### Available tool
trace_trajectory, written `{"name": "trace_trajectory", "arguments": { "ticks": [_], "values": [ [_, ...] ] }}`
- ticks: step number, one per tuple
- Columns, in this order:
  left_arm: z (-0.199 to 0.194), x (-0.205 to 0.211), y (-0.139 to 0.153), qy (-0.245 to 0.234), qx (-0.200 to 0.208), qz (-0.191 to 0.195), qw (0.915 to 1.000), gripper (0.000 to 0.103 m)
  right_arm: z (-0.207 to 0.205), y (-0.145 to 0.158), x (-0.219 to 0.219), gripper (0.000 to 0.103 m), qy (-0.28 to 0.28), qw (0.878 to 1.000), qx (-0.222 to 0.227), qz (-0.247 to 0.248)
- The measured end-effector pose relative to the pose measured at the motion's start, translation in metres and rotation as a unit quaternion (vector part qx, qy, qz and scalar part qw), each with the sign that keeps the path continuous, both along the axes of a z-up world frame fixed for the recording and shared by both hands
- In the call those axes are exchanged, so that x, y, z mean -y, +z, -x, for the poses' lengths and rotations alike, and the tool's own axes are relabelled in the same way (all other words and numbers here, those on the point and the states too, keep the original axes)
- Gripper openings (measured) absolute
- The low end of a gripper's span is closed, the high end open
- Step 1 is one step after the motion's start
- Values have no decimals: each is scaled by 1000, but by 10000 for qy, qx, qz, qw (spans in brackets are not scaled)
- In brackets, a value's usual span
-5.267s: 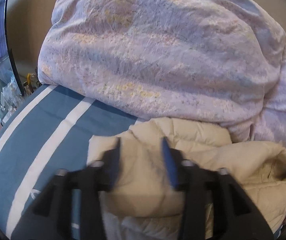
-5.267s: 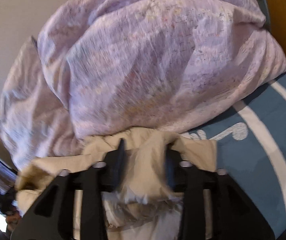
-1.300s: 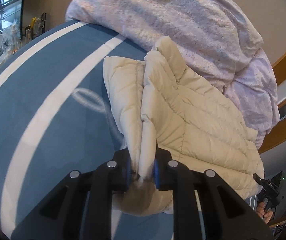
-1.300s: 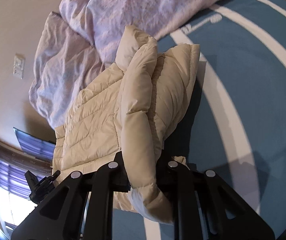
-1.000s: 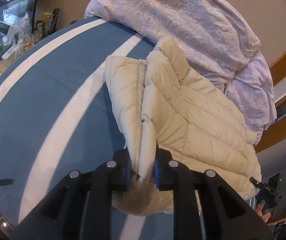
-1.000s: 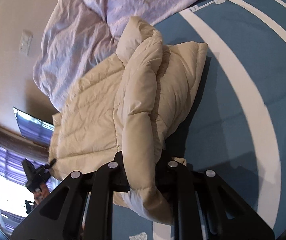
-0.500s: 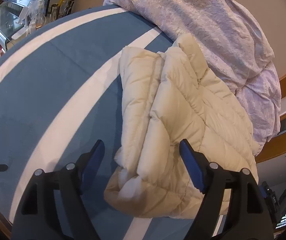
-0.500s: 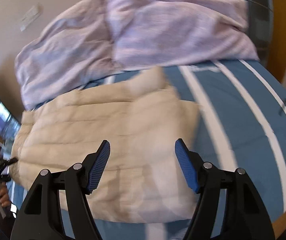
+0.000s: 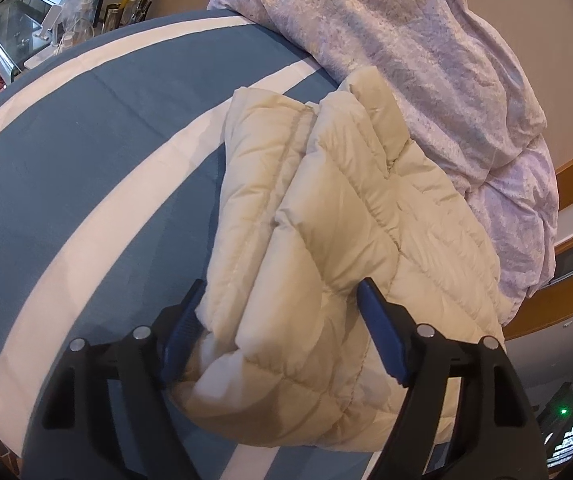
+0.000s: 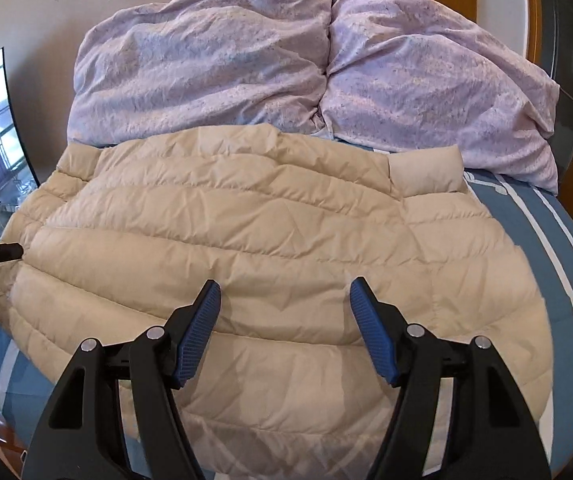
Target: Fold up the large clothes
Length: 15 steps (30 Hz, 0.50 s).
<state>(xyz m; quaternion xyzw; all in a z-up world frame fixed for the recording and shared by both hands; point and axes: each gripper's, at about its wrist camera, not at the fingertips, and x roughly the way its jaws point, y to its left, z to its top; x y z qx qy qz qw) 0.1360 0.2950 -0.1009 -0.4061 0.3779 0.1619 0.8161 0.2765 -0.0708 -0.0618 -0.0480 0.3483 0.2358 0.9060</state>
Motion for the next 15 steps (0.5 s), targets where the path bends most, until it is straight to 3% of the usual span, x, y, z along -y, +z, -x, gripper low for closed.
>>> {"name": "trace_trajectory", "arguments": {
  "ticks": [4,7,12,15],
  "values": [
    [-4,0,0,34,-11,-14,10000,72,-4,-8,-10,69,27,9999,-144,60],
    [-7,-1,0,32,-24,-17,10000,65,-10,-20,-18,69,29,9992,-334,195],
    [-9,2,5,-47,102,-56,9999,30,-14,-33,-27,69,26,9978,-540,379],
    [-9,5,20,-139,321,-94,9993,22,-15,-36,-28,69,26,9973,-603,428]
  ]
}}
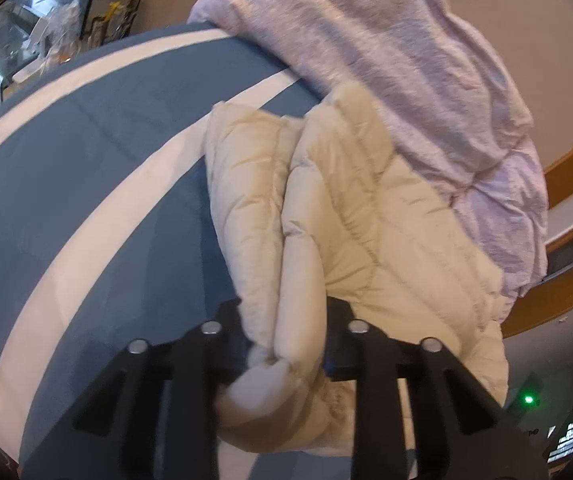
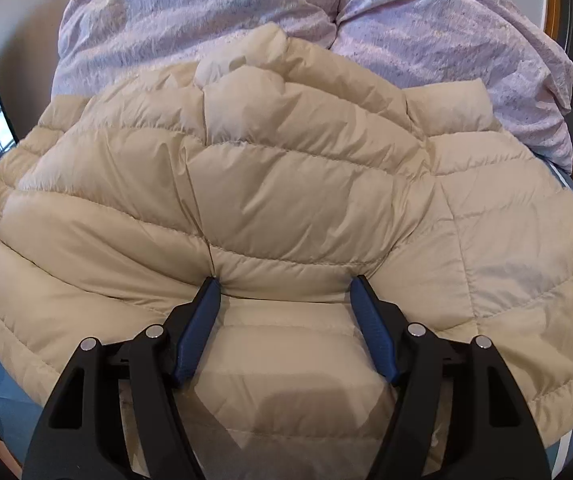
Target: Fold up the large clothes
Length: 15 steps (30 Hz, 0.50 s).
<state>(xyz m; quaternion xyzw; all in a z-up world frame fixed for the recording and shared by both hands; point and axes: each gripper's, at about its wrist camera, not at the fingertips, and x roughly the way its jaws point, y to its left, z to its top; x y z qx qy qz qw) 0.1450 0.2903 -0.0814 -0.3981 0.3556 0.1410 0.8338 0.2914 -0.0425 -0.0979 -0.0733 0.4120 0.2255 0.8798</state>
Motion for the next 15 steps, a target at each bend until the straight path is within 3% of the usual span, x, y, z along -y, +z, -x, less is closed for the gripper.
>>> {"name": "trace_trajectory", "arguments": {
  "ticks": [7,15],
  "values": [
    [-3,10,35,-164,521,69,9985,19,-3,-3,2,69,13,10000,-74,-32],
    [-18,53,92,-808,1251,125,9888,18,-7,-6,3,69,43,9998,-155,-97]
  ]
}}
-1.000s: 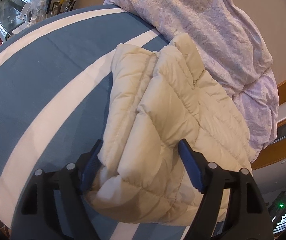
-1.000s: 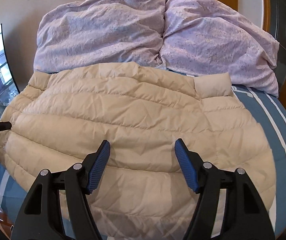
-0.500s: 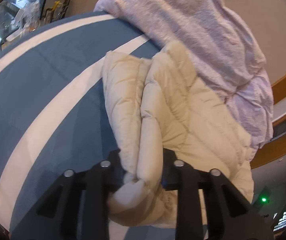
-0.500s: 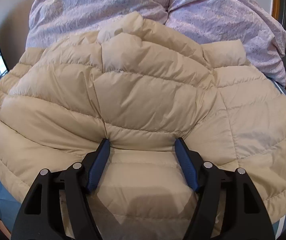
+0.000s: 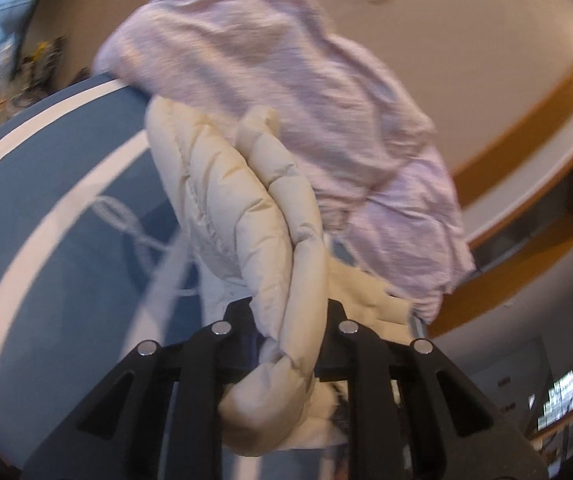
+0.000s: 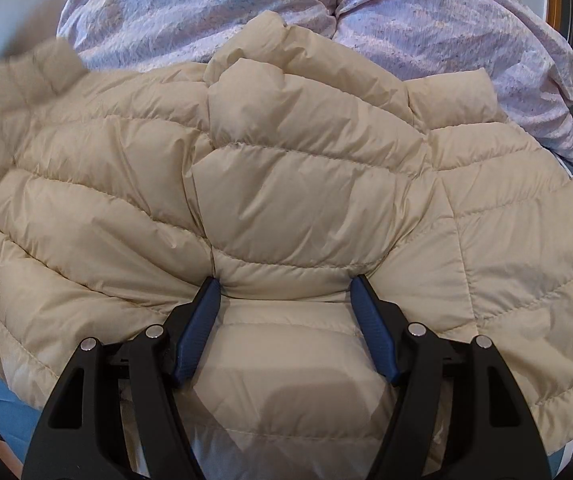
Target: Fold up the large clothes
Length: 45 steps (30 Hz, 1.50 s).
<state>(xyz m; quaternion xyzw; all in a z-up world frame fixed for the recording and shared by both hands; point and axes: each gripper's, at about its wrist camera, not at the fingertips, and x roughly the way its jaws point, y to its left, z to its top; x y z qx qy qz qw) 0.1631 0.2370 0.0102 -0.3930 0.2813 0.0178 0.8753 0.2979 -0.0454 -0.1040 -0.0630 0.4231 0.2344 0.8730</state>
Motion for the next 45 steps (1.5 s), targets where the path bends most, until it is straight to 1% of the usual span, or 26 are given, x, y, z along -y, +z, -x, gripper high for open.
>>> {"name": "trace_trajectory", "arguments": {
  "ticks": [3,6,9,12,16,24,31,37,39,40,45],
  "values": [
    [-12,35,20,-424,267,-33,9987,18,0,-1,0,69,-10,10000,-4,-24],
    [-26,69,30,-827,389,-57,9958,18,0,-3,-1,69,-26,10000,-15,-45],
    [-39,99,33,-1142,403,-46,9926,18,-1,-3,0,69,-31,10000,-36,-75],
    [-52,122,32,-1355,370,-23,9901,18,-2,-3,1,69,-28,9999,-60,-123],
    [-63,141,28,-1526,314,49,9878,19,-4,-3,4,69,-15,9998,-90,-185],
    [-78,166,15,-1798,182,150,9834,19,-7,-3,11,69,15,9993,-142,-338],
    [-92,179,-2,-1838,-19,228,9827,19,-13,1,27,69,37,9982,-166,-568],
    [-107,189,-20,-1851,-331,174,9820,19,-17,6,45,69,3,9980,-97,-631],
    [-110,196,-24,-1863,-384,134,9817,19,-17,7,51,69,-25,9982,-28,-601],
    [-111,199,-26,-1870,-411,107,9814,19,-16,8,54,69,-10,9984,-170,-530],
    [-113,210,-31,-1914,-483,15,9803,19,-17,11,67,69,-62,9986,-93,-522]
  ]
}}
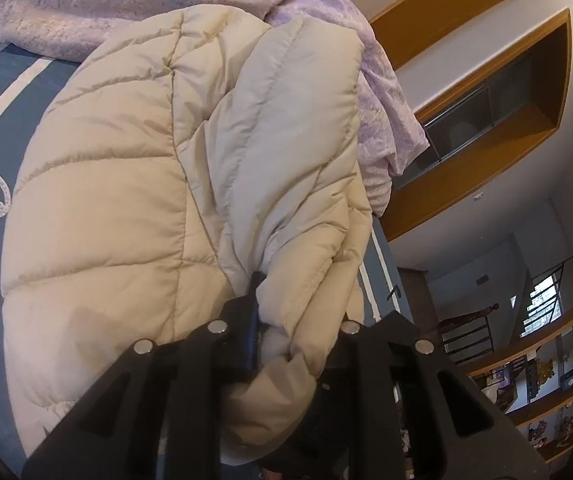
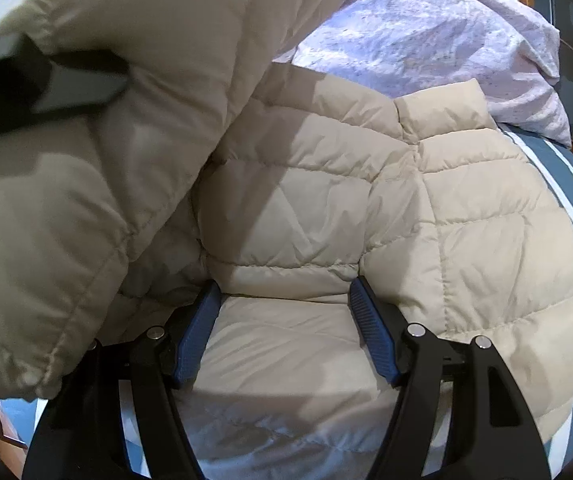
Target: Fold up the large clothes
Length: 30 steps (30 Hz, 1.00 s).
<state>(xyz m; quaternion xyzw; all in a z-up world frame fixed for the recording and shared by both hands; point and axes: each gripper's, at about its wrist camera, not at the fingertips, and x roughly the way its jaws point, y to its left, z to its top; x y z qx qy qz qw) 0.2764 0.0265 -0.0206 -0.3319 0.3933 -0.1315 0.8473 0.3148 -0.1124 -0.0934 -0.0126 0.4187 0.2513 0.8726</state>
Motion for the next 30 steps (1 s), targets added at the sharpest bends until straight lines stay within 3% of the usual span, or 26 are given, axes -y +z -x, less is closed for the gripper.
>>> {"name": "trace_trajectory", "arguments": {
  "ticks": [25,30],
  "values": [
    [-8,30,-23,30,-283,-209,9994,20,11,6,43,68,77,9999,100,-70],
    [-13,47,-27,-15,-375,-634,9973,20,20,19,78,68,-82,9995,299,-42]
  ]
}}
